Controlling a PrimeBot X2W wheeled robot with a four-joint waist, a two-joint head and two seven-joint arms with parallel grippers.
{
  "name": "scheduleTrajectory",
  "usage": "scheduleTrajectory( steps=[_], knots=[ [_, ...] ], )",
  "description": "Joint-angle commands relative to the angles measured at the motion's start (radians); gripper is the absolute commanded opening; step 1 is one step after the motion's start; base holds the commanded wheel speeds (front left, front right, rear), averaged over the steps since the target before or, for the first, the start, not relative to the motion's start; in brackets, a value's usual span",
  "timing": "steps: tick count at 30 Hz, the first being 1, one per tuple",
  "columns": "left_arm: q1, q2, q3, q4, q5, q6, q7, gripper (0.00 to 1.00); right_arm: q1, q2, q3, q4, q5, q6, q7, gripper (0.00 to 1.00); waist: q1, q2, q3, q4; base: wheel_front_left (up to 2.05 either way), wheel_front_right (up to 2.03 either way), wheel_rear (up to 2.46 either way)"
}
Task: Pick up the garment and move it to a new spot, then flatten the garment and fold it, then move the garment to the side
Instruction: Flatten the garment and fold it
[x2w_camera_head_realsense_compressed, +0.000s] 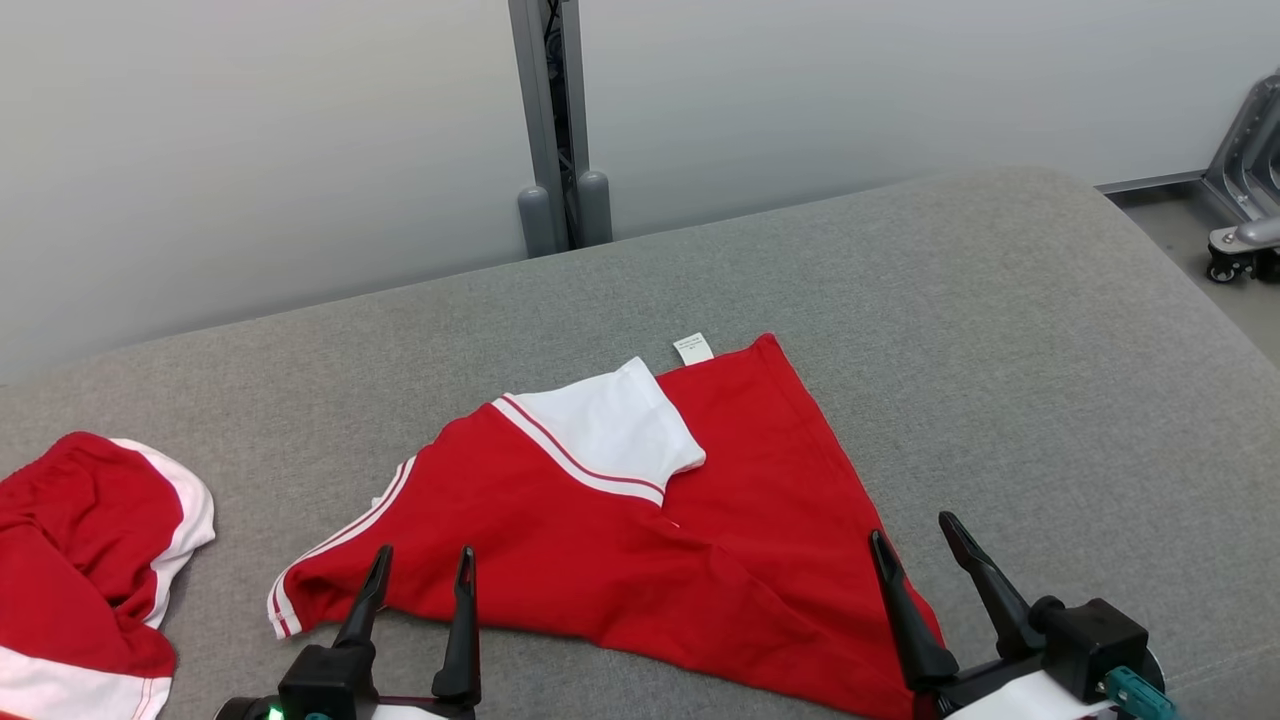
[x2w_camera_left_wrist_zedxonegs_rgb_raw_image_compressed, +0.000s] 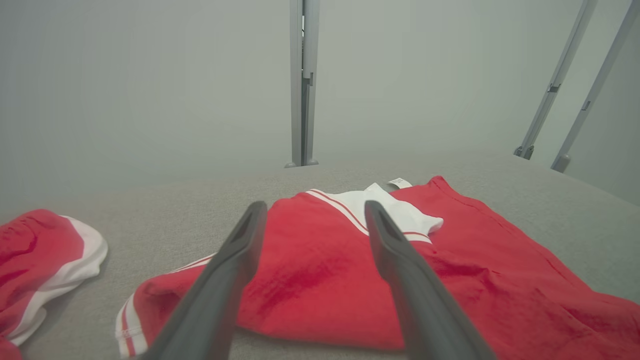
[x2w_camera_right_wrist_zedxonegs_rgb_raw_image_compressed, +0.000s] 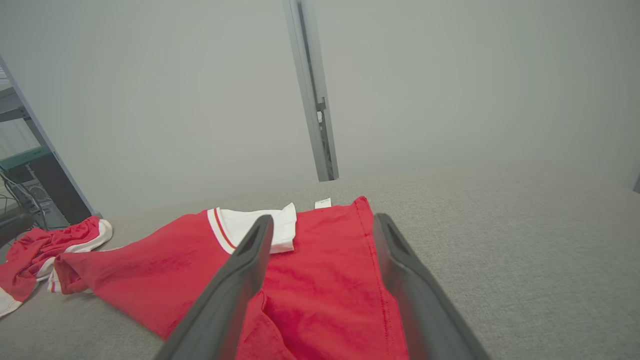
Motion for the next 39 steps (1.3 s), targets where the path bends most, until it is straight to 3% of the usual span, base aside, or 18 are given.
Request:
scheduleTrajectory(
  steps=[1,16,25,39],
  knots=[
    [-0.02,-0.001,0.007,0.004,0.007,-0.005,-0.004,1.0,-0.006,-0.006,0.001,0.003,0.005,0.0,-0.001,1.0,0.0,0.0,0.001,-0.002,0.0,0.0,0.0],
    [-0.16,-0.011,-0.001,0.083,0.044,-0.08,-0.004,1.0,-0.007,-0.006,0.01,0.053,0.005,0.0,-0.001,1.0,0.0,0.0,0.037,-0.041,0.0,0.0,0.0],
    [-0.142,-0.037,0.019,0.083,0.064,-0.106,-0.004,1.0,0.008,-0.023,0.02,0.228,0.012,0.0,-0.001,1.0,0.0,0.0,0.06,-0.052,0.0,0.0,0.0],
    [-0.121,-0.064,0.049,0.104,0.098,-0.134,-0.004,1.0,-0.053,-0.028,0.059,0.531,0.093,0.0,-0.001,1.0,0.0,0.0,0.056,-0.008,0.0,0.0,0.0]
  ],
)
